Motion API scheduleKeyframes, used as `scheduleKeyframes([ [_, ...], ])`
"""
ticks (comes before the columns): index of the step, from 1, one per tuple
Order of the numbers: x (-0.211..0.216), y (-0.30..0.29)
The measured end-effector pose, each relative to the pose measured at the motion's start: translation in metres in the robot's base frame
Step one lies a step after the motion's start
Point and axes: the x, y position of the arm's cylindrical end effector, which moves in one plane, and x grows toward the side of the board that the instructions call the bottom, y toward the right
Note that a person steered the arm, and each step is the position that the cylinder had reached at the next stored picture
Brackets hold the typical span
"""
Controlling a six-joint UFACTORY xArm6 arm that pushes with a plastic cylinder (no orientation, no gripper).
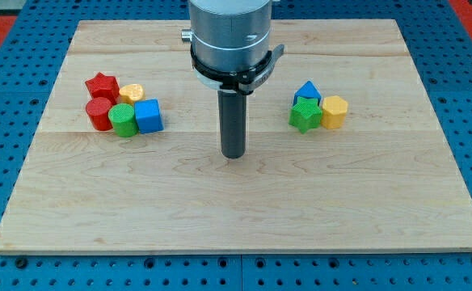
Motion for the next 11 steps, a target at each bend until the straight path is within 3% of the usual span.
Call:
scheduleKeyframes([
  [1,0.019,0.002],
  [2,0.03,0.04],
  [3,0.014,0.076],
  [5,-0.003,0.075],
  [8,0.007,0.022],
  [10,0.056,-0.108],
  [11,0.044,-0.152],
])
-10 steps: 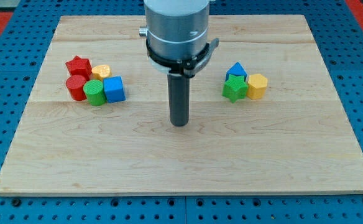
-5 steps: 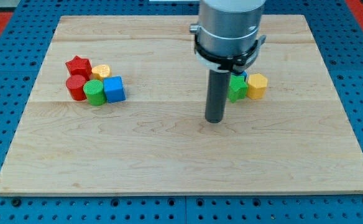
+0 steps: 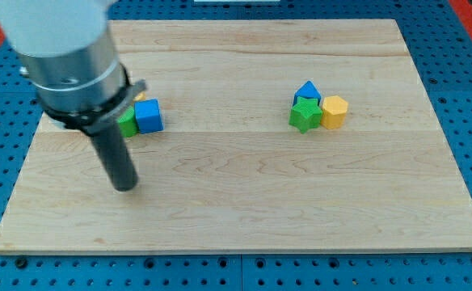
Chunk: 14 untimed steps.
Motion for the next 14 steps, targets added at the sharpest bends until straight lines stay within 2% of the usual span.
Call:
scheduleKeyframes([
  [2,-0.055,-0.051],
  [6,-0.178,-0.044],
  [9,-0.178,-0.042],
  [11,-0.182,0.012],
  [12,-0.187,0.019],
  [14,-0.193,0.001],
])
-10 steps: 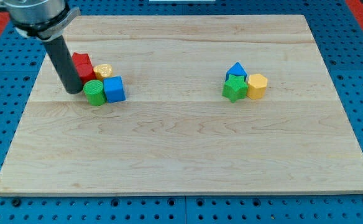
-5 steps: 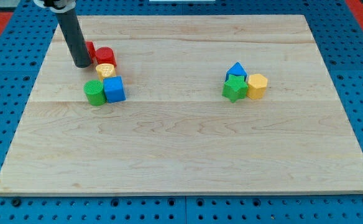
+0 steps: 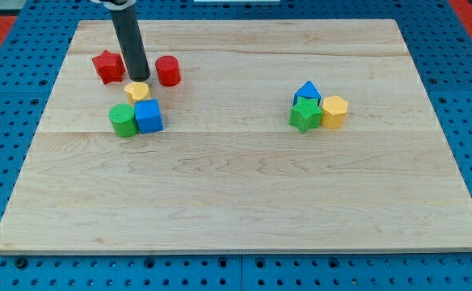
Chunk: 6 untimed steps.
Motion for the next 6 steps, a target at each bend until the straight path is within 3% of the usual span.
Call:
scheduleKeyframes([
  [2,0.008,-0.028],
  [3,0.033,-0.081],
  [4,0.022,-0.145],
  [5,-0.015,-0.1],
  [6,-0.025,-0.008],
])
